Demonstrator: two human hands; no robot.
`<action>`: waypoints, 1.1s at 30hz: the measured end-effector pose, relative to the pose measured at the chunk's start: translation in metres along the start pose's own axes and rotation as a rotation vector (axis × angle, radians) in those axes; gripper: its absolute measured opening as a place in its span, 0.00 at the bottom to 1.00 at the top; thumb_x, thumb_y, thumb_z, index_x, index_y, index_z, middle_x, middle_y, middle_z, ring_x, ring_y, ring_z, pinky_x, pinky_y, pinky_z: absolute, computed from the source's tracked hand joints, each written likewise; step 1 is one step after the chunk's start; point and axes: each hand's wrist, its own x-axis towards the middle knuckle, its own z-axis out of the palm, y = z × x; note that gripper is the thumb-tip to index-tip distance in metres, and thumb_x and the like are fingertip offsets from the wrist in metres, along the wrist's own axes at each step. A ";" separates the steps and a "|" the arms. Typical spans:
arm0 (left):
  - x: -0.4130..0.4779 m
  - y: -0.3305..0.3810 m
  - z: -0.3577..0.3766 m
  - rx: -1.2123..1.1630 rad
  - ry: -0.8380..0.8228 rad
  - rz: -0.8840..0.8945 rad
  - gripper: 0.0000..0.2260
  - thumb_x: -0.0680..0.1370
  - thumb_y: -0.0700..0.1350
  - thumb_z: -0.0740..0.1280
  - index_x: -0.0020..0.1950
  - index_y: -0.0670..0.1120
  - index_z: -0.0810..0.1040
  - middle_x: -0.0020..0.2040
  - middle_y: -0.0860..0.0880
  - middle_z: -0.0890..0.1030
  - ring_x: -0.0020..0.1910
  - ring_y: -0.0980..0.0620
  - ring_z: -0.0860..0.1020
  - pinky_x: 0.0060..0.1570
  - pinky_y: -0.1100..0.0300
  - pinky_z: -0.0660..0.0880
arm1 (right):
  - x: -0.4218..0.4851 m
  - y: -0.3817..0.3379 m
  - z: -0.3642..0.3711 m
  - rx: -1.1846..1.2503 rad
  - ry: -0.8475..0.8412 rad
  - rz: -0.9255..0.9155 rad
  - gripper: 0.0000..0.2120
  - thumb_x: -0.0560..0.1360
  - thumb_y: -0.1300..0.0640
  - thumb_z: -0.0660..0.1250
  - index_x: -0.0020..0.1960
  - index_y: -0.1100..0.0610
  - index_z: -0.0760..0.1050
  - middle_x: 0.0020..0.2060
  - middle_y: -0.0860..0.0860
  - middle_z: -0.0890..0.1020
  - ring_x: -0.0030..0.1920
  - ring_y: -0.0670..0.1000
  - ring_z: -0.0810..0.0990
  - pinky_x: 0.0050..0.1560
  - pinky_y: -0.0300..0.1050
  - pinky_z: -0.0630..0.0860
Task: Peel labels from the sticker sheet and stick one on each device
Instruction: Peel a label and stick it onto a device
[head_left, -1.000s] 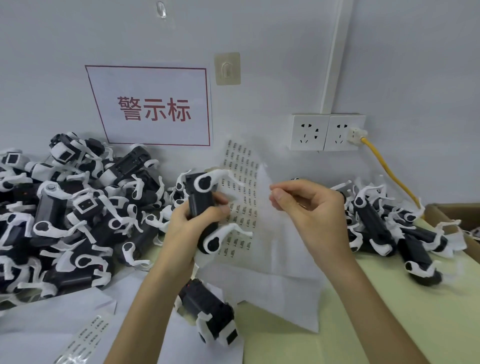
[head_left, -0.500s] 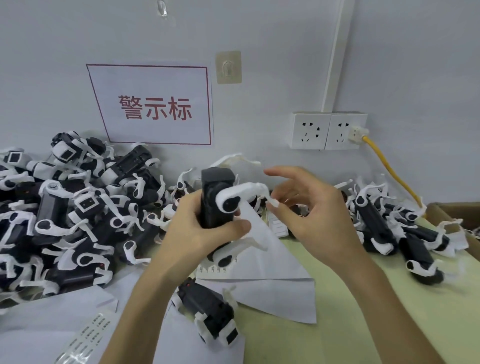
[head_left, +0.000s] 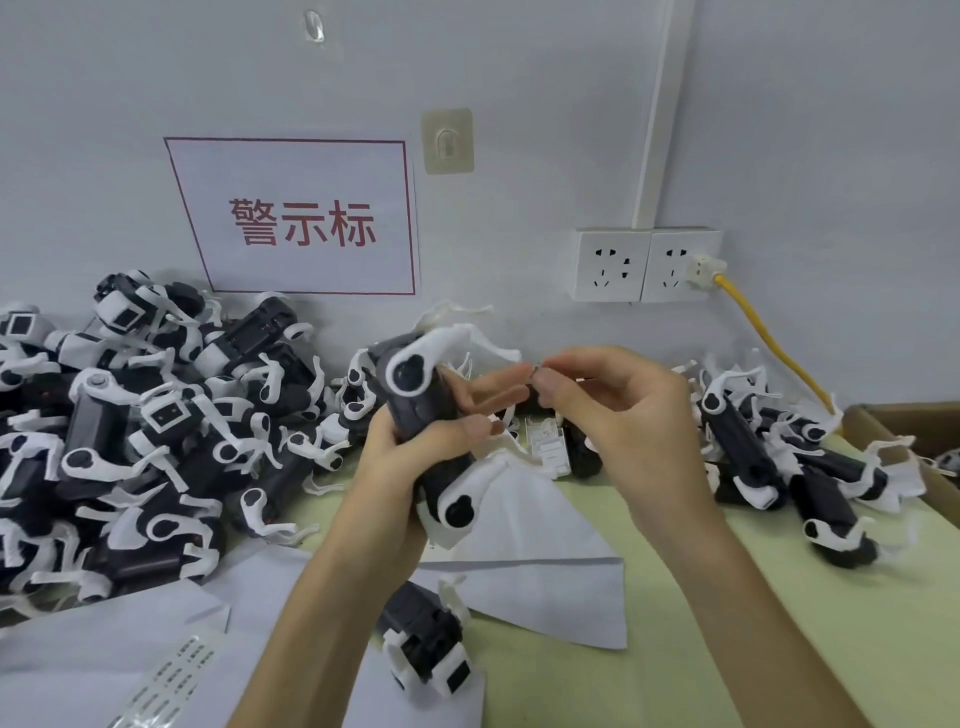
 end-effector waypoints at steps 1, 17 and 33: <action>0.000 -0.002 0.001 -0.054 0.003 -0.003 0.11 0.67 0.42 0.72 0.45 0.43 0.73 0.63 0.40 0.83 0.66 0.43 0.80 0.62 0.46 0.72 | -0.002 0.000 0.003 0.083 -0.031 0.037 0.03 0.71 0.54 0.78 0.44 0.49 0.86 0.40 0.50 0.87 0.44 0.50 0.86 0.45 0.37 0.79; 0.000 -0.005 0.009 -0.146 -0.008 -0.009 0.05 0.68 0.41 0.72 0.42 0.48 0.80 0.62 0.44 0.84 0.62 0.46 0.82 0.52 0.59 0.80 | -0.007 0.001 0.011 0.126 0.048 0.037 0.06 0.76 0.61 0.74 0.42 0.52 0.84 0.38 0.50 0.86 0.39 0.50 0.85 0.44 0.40 0.80; 0.002 -0.012 0.006 0.060 0.122 -0.191 0.09 0.69 0.43 0.77 0.46 0.47 0.80 0.39 0.51 0.81 0.39 0.55 0.81 0.40 0.66 0.77 | -0.007 -0.029 -0.005 0.021 -0.236 0.062 0.03 0.74 0.52 0.75 0.42 0.50 0.83 0.35 0.49 0.84 0.38 0.46 0.82 0.43 0.35 0.77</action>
